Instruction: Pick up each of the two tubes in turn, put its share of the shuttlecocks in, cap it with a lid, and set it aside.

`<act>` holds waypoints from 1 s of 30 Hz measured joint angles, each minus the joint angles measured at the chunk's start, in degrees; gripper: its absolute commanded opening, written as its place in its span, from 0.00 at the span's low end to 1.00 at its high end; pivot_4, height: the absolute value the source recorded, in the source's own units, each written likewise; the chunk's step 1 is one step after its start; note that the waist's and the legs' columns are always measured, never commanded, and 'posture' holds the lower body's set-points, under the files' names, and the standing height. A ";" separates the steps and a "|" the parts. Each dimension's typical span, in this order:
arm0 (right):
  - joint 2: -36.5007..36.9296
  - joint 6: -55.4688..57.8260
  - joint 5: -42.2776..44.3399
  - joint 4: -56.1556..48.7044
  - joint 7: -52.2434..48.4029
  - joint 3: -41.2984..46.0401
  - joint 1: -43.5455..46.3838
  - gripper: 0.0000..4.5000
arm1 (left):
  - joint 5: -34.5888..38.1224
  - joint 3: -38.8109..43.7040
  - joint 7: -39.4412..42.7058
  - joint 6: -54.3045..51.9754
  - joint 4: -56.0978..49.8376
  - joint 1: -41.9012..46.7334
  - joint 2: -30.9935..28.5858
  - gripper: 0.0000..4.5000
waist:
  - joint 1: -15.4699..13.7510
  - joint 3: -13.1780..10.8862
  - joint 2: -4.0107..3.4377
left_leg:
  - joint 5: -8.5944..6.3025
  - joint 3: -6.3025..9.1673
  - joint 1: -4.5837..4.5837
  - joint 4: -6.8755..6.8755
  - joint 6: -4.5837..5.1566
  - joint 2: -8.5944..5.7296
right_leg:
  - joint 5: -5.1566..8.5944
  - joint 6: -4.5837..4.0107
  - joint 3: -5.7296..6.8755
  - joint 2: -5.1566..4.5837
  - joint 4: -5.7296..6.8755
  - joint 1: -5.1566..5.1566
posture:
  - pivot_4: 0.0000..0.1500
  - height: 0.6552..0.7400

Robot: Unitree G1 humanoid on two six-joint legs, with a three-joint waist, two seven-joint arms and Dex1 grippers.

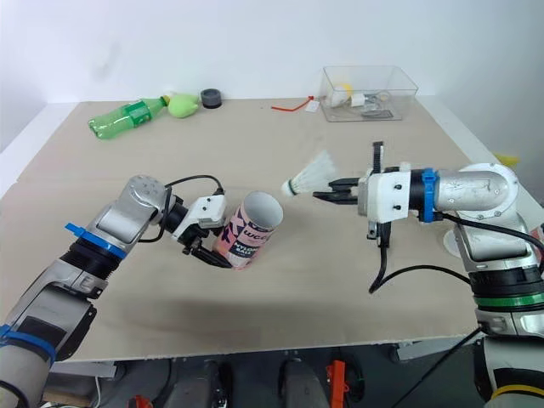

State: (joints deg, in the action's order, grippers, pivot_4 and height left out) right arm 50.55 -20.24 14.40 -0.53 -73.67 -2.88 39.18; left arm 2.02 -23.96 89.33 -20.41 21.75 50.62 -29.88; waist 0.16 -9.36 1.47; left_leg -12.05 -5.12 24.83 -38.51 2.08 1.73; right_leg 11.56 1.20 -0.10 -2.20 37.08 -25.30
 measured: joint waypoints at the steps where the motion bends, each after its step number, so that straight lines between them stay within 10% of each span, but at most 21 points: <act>1: -0.57 -0.27 -0.06 -0.23 -0.19 -0.75 1.63 0.01 | 0.13 -0.01 0.06 -0.19 -0.02 -0.01 -0.04 0.60 | 0.01 0.00 0.00 | 0.00 -0.02 0.01 -0.02 0.00 0.00 | 0.00 0.00 -0.01 -0.01 0.00 -0.01 | 1.00 1.00; 30: -4.86 -5.24 -2.61 1.18 -7.88 -8.80 7.02 0.01 | 0.22 0.27 -5.22 6.32 2.86 -0.07 2.09 0.60 | -0.52 0.00 0.01 | 0.00 -0.04 0.07 -0.06 0.00 -0.05 | -0.15 -0.24 0.01 -0.10 0.01 -0.03 | 1.00 1.00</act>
State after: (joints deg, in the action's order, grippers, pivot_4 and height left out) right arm 45.69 -25.48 11.79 0.65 -81.55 -11.68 46.19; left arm 2.24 -23.69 84.10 -14.09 24.61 50.55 -27.79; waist -0.36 -9.36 1.48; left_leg -12.05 -5.16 24.90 -38.56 2.09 1.68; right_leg 11.41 0.95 -0.09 -2.30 37.09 -25.33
